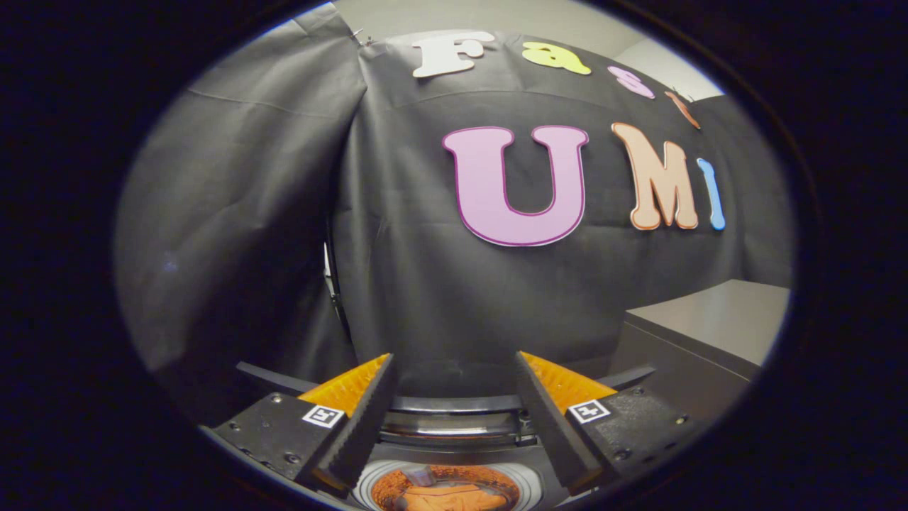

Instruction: Put the clothes into the washing machine and then close the washing machine lid.

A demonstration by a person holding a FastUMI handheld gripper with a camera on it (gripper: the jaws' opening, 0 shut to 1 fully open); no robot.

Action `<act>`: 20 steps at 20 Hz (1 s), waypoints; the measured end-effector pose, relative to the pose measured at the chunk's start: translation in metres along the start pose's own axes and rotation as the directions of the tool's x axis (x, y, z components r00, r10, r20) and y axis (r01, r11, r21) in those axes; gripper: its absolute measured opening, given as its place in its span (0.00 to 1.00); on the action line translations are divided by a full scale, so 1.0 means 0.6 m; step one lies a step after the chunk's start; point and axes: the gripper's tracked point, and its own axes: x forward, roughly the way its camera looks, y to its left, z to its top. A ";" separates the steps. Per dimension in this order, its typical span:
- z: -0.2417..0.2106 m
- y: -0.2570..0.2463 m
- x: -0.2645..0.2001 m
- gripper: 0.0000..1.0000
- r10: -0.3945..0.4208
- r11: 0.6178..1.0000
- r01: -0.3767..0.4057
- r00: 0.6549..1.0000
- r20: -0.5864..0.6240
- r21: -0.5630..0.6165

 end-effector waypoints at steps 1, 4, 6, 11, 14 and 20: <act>0.000 0.000 0.000 0.99 -0.002 1.000 0.002 1.000 -0.001 0.004; 0.001 0.000 -0.001 0.99 -0.004 1.000 0.004 1.000 0.011 0.003; 0.001 0.000 -0.001 0.99 -0.007 1.000 0.007 1.000 0.019 0.000; 0.002 -0.001 0.000 0.99 -0.015 1.000 0.015 0.999 0.030 0.008; 0.001 0.000 0.000 0.99 -0.008 1.000 0.008 1.000 0.025 0.011; 0.008 -0.005 -0.007 0.98 -0.011 0.994 0.017 0.998 -0.062 0.105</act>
